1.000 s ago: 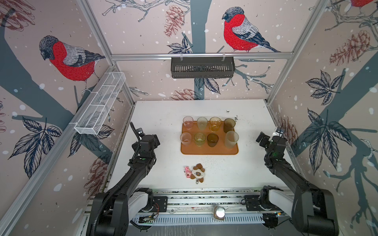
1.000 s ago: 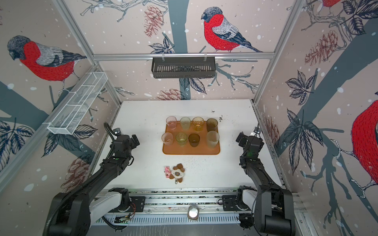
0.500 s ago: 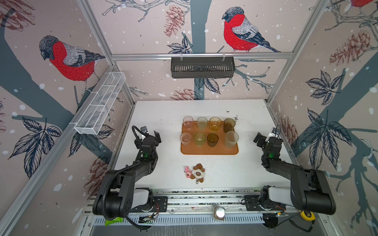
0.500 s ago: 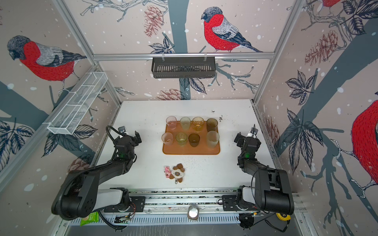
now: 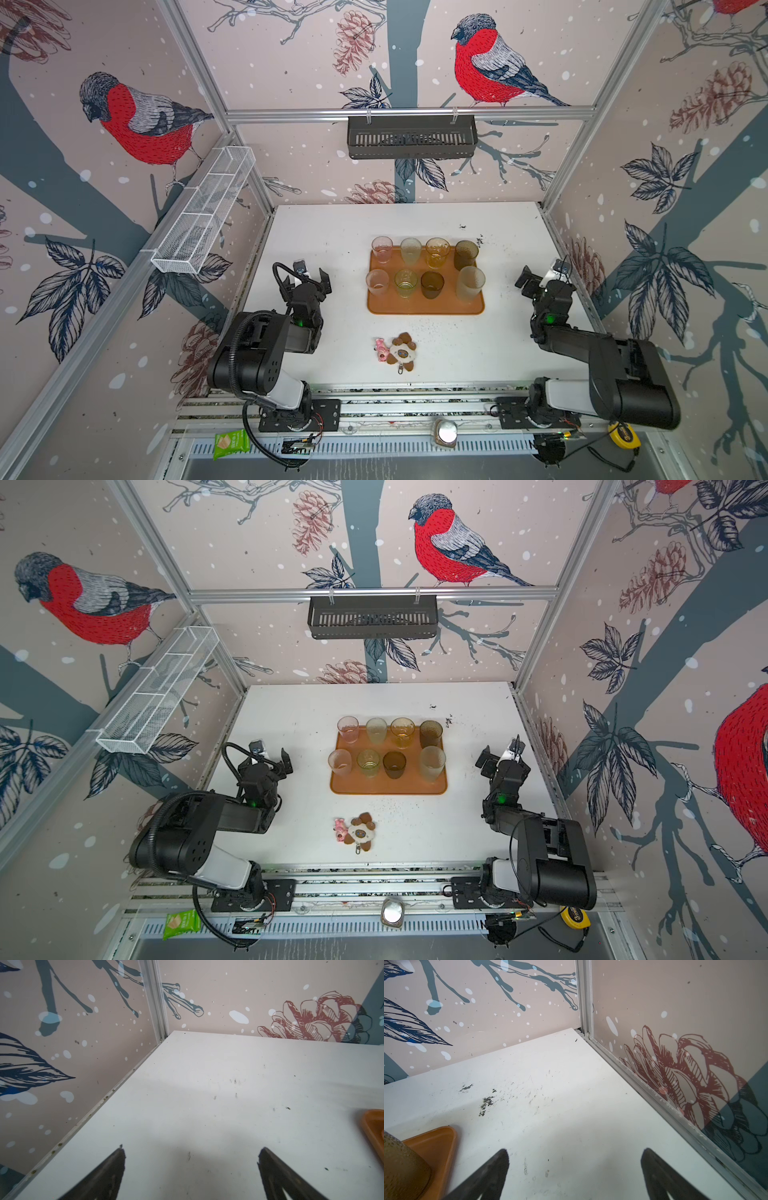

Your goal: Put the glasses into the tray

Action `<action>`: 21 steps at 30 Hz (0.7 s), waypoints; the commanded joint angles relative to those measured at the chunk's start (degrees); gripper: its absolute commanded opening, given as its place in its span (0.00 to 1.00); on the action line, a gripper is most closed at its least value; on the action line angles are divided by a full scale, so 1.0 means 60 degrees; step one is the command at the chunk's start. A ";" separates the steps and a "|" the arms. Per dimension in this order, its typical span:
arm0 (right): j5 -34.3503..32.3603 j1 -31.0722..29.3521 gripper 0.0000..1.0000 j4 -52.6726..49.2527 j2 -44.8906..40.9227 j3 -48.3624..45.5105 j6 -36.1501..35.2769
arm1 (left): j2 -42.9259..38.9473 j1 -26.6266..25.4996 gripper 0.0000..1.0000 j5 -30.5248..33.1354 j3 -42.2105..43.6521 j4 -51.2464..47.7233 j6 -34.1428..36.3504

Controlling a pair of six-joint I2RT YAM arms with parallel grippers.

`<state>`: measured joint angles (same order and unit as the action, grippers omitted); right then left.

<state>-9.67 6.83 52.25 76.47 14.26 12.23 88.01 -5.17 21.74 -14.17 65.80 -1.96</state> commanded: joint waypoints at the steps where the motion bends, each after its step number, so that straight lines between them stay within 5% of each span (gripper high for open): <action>1: 0.0138 0.0004 1.00 0.0732 -0.0030 -0.0031 0.0068 | 0.0186 0.0106 0.99 -0.0465 0.0106 0.1412 0.0133; 6: 0.0641 -0.0030 1.00 0.2450 0.0742 -0.0323 0.0064 | 0.0230 0.0129 0.99 -0.0529 0.0132 0.1528 0.0150; 11: 0.0659 -0.0433 1.00 0.1771 0.0960 0.0155 -0.0448 | 0.0204 0.0122 0.99 -0.0518 0.0135 0.1494 0.0162; 21: 0.0280 -0.1021 1.00 0.4060 0.1897 -0.0570 -0.1013 | 0.0254 0.0114 0.99 -0.0547 0.0268 0.1895 0.0209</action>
<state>-6.90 1.17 70.85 87.61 10.70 7.31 89.58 -4.56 19.07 -12.71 72.47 -1.43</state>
